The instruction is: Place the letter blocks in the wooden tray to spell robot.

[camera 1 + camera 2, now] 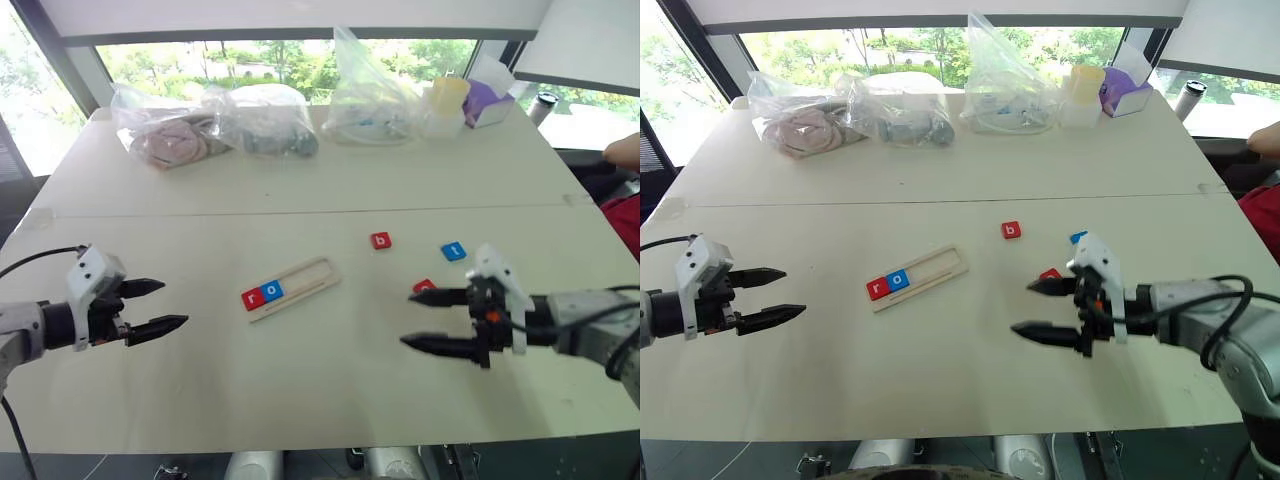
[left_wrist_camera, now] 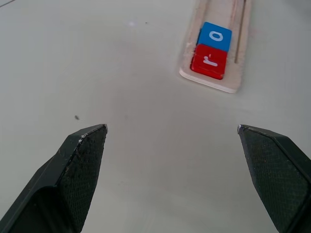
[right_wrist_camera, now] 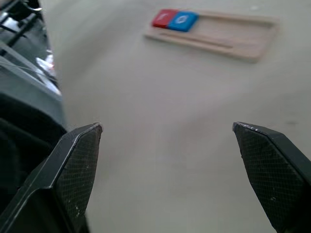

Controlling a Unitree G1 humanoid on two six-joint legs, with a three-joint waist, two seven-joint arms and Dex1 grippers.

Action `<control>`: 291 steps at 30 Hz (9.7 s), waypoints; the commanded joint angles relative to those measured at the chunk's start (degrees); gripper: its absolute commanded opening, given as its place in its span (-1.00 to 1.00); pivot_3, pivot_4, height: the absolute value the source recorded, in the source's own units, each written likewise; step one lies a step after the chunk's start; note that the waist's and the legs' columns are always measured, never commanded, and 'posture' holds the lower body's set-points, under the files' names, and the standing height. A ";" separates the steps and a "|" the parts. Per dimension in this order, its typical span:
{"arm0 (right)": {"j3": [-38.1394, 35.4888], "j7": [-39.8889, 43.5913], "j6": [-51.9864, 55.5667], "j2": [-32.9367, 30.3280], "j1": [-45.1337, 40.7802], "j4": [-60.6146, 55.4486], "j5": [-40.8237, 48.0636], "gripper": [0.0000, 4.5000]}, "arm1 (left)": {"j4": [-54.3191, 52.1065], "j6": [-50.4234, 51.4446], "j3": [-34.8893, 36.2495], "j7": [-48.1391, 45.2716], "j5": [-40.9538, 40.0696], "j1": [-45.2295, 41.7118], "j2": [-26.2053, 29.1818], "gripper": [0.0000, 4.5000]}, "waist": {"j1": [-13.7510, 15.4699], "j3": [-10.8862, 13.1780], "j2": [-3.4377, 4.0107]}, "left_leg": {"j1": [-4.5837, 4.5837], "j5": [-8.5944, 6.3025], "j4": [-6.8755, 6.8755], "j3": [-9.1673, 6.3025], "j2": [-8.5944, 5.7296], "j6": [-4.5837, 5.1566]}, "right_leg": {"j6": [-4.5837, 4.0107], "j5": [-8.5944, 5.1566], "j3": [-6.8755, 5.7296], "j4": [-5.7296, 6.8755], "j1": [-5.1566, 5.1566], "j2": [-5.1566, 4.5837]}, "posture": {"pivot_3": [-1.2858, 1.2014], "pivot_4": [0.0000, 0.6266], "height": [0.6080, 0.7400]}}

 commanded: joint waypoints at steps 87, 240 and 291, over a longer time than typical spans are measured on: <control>15.67 -52.66 -4.56 38.99 -29.47 34.45 -32.02 1.00 | 8.37 -7.66 -10.82 -1.90 7.00 -22.30 -7.75 0.98 | -0.32 -0.48 0.36 | -0.15 -0.09 0.56 0.19 0.72 0.17 | -0.21 0.34 0.25 0.40 -0.24 0.92 | 0.03 -0.52 1.00; 37.88 14.73 -41.36 34.13 -42.10 55.04 -52.57 -0.03 | -11.40 5.08 -11.83 2.61 -2.65 -13.17 0.74 1.00 | -0.37 -0.14 -0.01 | -0.01 -0.36 0.73 1.59 1.09 0.63 | -0.43 0.67 1.67 0.59 -0.84 1.71 | 0.03 -0.52 1.00; 7.48 -23.15 9.91 36.00 -13.60 -3.20 -43.08 0.99 | -14.89 7.31 -17.50 6.19 -5.51 -20.94 -6.81 1.00 | -0.46 -0.20 -0.10 | -0.03 -0.35 0.75 1.58 1.03 0.60 | -0.40 0.60 1.77 0.75 -0.90 1.67 | 0.03 -0.52 1.00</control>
